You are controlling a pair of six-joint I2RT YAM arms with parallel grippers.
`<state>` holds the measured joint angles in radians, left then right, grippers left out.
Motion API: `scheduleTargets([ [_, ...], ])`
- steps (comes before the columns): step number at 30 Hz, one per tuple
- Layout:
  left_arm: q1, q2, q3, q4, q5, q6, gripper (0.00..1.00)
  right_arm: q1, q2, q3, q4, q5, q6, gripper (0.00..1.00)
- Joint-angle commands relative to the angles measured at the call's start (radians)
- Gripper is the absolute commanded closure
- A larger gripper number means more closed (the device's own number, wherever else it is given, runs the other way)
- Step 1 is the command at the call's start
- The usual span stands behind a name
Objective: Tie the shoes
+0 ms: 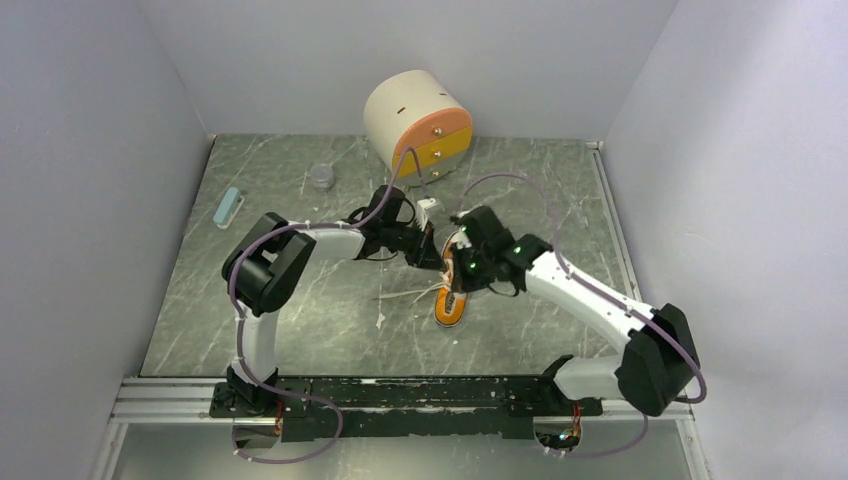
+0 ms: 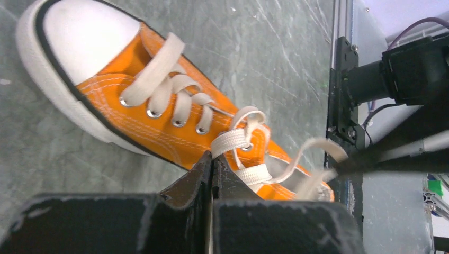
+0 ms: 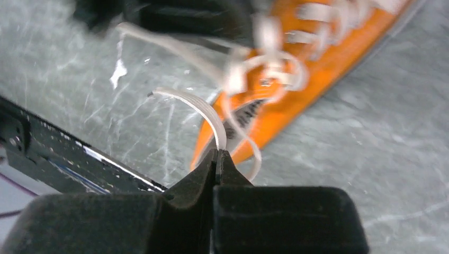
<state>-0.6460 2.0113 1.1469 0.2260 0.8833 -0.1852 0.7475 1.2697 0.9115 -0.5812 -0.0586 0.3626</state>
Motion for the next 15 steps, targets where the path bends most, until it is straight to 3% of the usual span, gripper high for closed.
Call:
scheduleTargets([
  [1,-0.041,-0.057,-0.023,0.044,0.016,-0.033,0.95,-0.183,0.059,0.109,-0.308,-0.194,0.028,1.0],
  [5,-0.052,-0.096,-0.067,0.058,-0.018,-0.04,0.95,-0.231,0.133,0.154,-0.523,-0.201,0.0,1.0],
  [7,-0.052,-0.112,-0.087,0.062,-0.033,-0.04,0.95,-0.241,0.179,0.139,-0.551,-0.23,-0.011,1.0],
  [10,-0.052,-0.129,-0.107,0.057,-0.051,-0.03,0.95,-0.27,0.211,0.105,-0.5,-0.182,0.049,0.94],
  [12,-0.051,-0.131,-0.11,0.049,-0.064,-0.019,0.95,-0.327,0.241,0.069,-0.455,-0.121,0.116,0.98],
  [15,-0.049,-0.113,-0.1,0.03,-0.07,-0.015,0.95,-0.434,0.259,-0.026,-0.328,-0.204,0.212,1.0],
])
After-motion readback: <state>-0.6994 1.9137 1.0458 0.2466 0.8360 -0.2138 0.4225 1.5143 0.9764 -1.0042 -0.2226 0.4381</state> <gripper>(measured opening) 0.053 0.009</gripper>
